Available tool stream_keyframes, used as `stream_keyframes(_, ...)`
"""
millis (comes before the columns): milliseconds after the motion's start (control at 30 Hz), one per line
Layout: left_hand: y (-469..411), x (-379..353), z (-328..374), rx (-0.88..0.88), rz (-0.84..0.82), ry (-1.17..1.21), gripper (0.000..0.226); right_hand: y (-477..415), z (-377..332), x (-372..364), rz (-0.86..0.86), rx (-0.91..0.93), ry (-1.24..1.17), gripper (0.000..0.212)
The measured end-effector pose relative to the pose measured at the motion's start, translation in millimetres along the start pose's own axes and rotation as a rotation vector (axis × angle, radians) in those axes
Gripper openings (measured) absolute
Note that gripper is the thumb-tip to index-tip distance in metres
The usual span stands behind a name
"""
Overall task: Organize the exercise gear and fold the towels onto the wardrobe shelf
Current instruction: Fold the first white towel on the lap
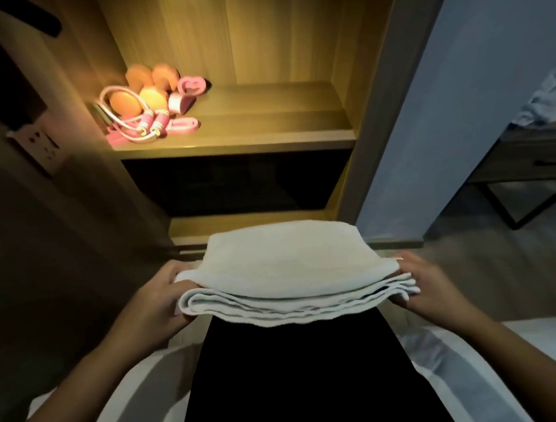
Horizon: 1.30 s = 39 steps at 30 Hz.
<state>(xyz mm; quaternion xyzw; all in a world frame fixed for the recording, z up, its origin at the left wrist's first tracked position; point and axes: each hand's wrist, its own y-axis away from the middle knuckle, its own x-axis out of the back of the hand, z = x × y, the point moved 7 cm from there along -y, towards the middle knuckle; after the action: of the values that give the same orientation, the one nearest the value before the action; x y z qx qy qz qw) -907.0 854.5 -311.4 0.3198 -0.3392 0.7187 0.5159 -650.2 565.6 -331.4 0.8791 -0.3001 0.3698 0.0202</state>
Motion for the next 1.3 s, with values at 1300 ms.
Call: stream_keyframes(1300,38.9,-66.4,43.4,-0.105,-0.111,-0.493,0.065,20.1,-66.9,-41.7,-0.108,0.252,0.702,0.016)
